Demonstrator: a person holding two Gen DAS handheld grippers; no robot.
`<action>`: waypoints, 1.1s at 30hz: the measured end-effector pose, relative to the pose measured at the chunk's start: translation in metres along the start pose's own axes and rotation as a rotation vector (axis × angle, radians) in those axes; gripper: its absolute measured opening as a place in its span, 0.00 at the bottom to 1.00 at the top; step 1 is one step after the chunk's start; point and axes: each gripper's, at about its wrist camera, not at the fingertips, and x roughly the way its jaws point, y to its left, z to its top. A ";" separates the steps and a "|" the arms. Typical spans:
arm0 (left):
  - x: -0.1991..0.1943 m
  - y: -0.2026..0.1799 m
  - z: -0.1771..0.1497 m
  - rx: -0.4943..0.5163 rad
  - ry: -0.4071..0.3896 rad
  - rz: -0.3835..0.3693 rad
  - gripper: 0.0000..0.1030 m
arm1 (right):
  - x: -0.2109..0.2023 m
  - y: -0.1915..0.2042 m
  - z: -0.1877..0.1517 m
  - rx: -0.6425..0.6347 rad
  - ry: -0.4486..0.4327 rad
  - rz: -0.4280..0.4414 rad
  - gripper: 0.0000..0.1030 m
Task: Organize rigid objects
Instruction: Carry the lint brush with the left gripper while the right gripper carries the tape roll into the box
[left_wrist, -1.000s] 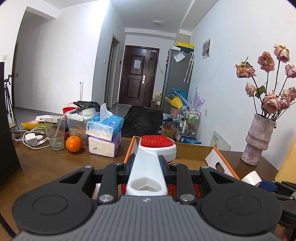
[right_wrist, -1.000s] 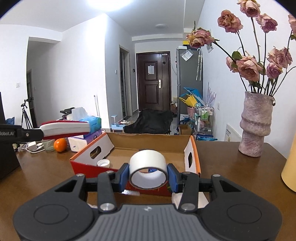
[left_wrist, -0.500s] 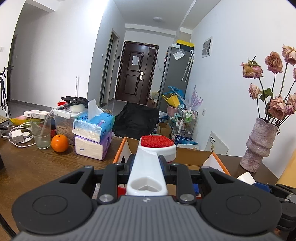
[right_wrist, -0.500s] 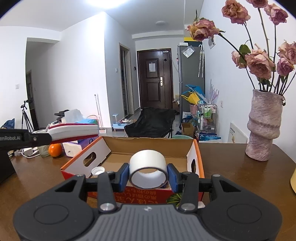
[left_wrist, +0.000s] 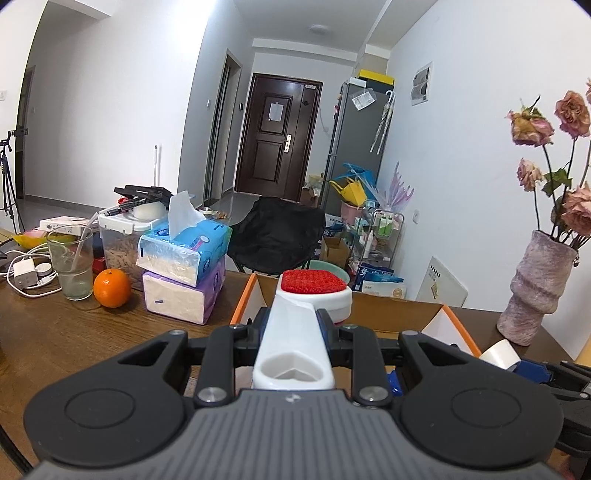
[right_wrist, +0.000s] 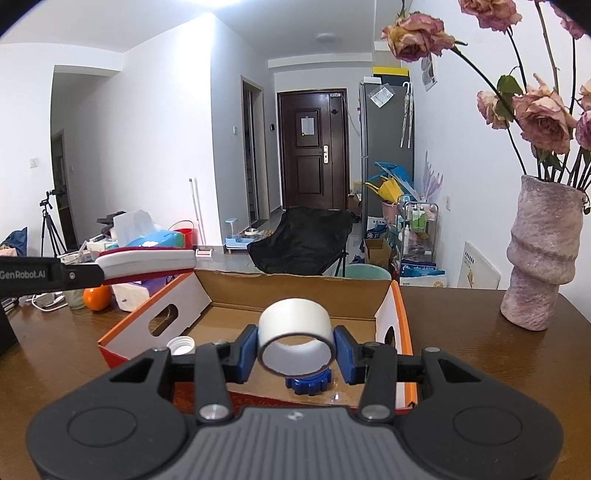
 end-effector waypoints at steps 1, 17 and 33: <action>0.003 0.000 0.000 0.002 0.003 0.003 0.25 | 0.002 -0.001 0.000 -0.001 0.002 -0.002 0.42; 0.051 -0.006 0.006 0.045 0.023 0.025 0.25 | 0.045 -0.013 0.016 -0.016 0.037 -0.036 0.42; 0.086 -0.016 0.001 0.124 0.047 0.037 0.25 | 0.087 -0.014 0.015 -0.026 0.124 -0.045 0.42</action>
